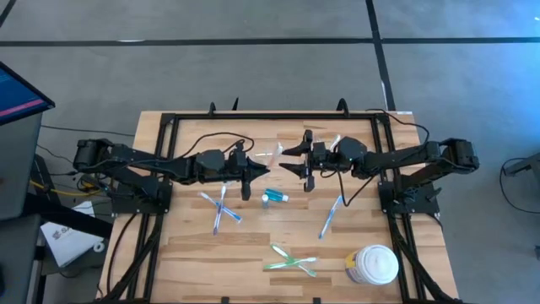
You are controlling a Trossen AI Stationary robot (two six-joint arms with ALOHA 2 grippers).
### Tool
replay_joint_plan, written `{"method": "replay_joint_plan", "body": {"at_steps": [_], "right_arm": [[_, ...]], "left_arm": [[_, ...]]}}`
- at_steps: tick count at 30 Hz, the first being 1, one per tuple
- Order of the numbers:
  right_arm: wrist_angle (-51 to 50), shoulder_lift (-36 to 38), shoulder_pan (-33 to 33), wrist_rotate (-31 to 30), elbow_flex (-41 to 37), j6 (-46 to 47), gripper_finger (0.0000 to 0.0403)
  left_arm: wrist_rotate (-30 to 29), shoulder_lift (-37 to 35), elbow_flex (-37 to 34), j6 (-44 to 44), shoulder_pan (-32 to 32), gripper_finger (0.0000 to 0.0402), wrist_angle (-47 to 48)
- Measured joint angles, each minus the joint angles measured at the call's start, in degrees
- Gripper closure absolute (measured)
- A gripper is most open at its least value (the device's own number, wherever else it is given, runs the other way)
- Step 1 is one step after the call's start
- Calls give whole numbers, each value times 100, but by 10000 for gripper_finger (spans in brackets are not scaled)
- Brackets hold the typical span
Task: Pick & Place toothbrushing station
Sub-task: Put the left orange toothbrush into the transparent organizer
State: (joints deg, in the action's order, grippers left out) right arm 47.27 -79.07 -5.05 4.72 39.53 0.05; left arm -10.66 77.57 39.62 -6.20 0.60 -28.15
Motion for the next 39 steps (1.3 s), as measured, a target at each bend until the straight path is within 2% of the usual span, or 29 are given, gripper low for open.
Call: {"method": "replay_joint_plan", "body": {"at_steps": [13, 23, 39], "right_arm": [[54, -22, 3, -5, 110, 1, 260], [-7, -775, -67, -5, 682, -1, 259], [-456, -446, -62, -3, 702, -2, 276]], "left_arm": [[0, -1, -2, 0, 0, 384, -36], [0, -6, -9, -2, 0, 382, -38], [0, -5, -9, -2, 0, 381, -25]]}}
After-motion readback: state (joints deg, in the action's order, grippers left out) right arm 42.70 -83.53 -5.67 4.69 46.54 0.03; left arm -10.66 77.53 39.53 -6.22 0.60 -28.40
